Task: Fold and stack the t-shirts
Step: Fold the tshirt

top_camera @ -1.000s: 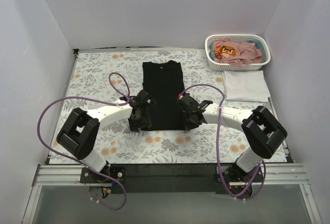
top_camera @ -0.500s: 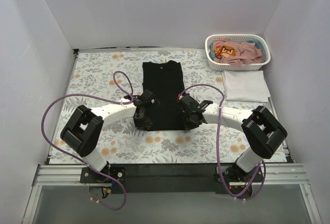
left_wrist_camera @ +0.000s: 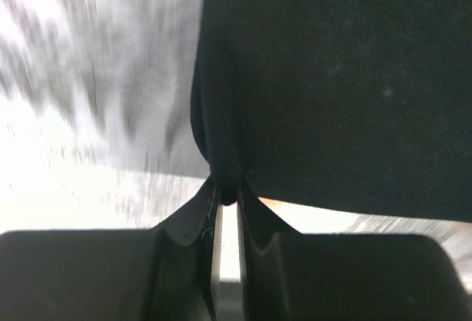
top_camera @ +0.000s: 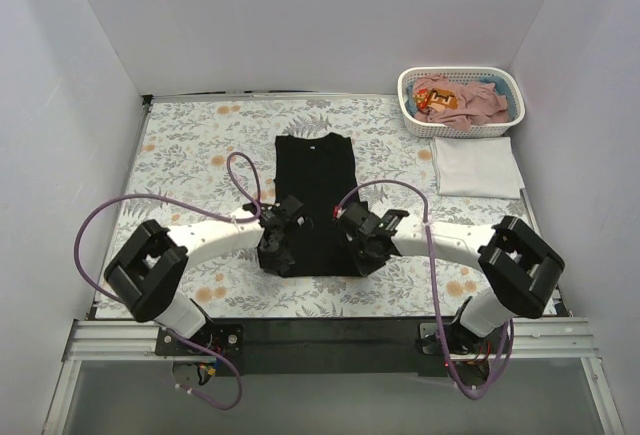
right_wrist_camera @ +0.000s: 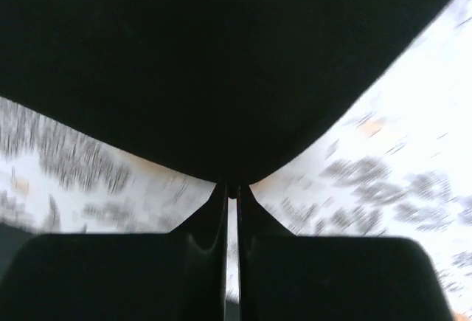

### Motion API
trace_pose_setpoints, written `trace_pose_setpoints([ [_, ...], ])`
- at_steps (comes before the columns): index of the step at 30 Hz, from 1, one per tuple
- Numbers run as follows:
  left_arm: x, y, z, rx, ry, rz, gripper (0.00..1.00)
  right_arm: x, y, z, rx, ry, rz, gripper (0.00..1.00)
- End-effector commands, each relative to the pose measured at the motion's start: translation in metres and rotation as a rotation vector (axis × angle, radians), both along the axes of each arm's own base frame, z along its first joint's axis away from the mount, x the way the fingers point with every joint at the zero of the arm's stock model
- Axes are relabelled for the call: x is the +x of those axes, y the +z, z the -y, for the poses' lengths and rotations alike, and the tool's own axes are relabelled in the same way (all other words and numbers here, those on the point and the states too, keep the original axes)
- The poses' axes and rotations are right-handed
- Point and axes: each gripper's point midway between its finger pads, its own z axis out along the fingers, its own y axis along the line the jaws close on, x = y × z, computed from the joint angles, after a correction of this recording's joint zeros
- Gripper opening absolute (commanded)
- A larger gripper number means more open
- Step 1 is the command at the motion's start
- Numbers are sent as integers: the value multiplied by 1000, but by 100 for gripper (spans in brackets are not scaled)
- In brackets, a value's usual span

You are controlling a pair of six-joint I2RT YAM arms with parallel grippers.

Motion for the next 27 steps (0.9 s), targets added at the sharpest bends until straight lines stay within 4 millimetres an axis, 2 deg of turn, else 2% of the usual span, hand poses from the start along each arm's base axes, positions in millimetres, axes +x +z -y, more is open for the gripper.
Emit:
trace_pose_setpoints([
  [1, -63, 13, -23, 68, 12, -89, 0, -72, 3, 28, -89, 86, -162, 1],
  [2, -76, 16, -24, 69, 16, -99, 0, -89, -1, 36, -103, 68, -201, 1],
  [3, -98, 20, -26, 88, -14, -120, 0, -102, 1, 42, -115, 72, -223, 1],
  [5, -126, 29, -24, 30, 47, -136, 0, -133, 10, 43, -79, 85, -265, 1],
  [6, -147, 32, -25, 26, 6, -152, 0, -146, 11, 53, -96, 83, -292, 1],
  [8, -168, 38, -22, -26, 53, -185, 0, -166, 23, 51, -36, 104, -335, 1],
  [9, -182, 43, -22, -31, 28, -221, 0, -169, 28, 51, -15, 93, -347, 1],
  [10, -181, 55, -13, -65, 29, -215, 0, -170, 37, 50, 16, 99, -339, 1],
  [12, -168, 71, -9, -75, 25, -144, 0, -160, 54, 45, 46, 111, -289, 1],
  [13, -159, 82, -4, -87, 24, -103, 0, -148, 73, 40, 68, 95, -262, 1],
  [14, -145, 103, 8, -129, 26, -51, 0, -139, 82, 37, 74, 90, -236, 1],
  [15, -126, 109, 4, -101, 20, -19, 0, -131, 91, 35, 81, 84, -220, 1],
  [16, -116, 116, 6, -109, 17, -5, 0, -112, 113, 25, 123, 74, -178, 1],
  [17, -106, 122, 7, -118, 8, 11, 0, -104, 121, 26, 116, 70, -158, 1],
  [18, -87, 134, 10, -145, 10, 53, 0, -95, 131, 22, 135, 72, -135, 1],
  [19, -78, 138, 10, -159, 3, 72, 0, -77, 145, 17, 160, 76, -99, 1],
  [21, -52, 150, 14, -214, 28, 111, 0, -62, 156, 16, 177, 75, -85, 1],
  [22, -47, 154, 16, -223, -6, 121, 0, -51, 156, 16, 169, 52, -92, 1],
  [23, -40, 154, 17, -220, -8, 123, 0, -42, 168, 11, 200, 79, -72, 1],
  [24, -29, 162, 19, -236, 4, 146, 0, -36, 172, 9, 207, 79, -70, 1],
  [25, -23, 164, 18, -233, -9, 156, 0, -26, 174, 7, 210, 65, -70, 1],
  [26, -17, 164, 20, -230, -12, 161, 0, -18, 184, 1, 239, 87, -55, 1],
  [27, -4, 167, 20, -247, 6, 186, 0, -13, 187, -1, 249, 90, -53, 1],
])
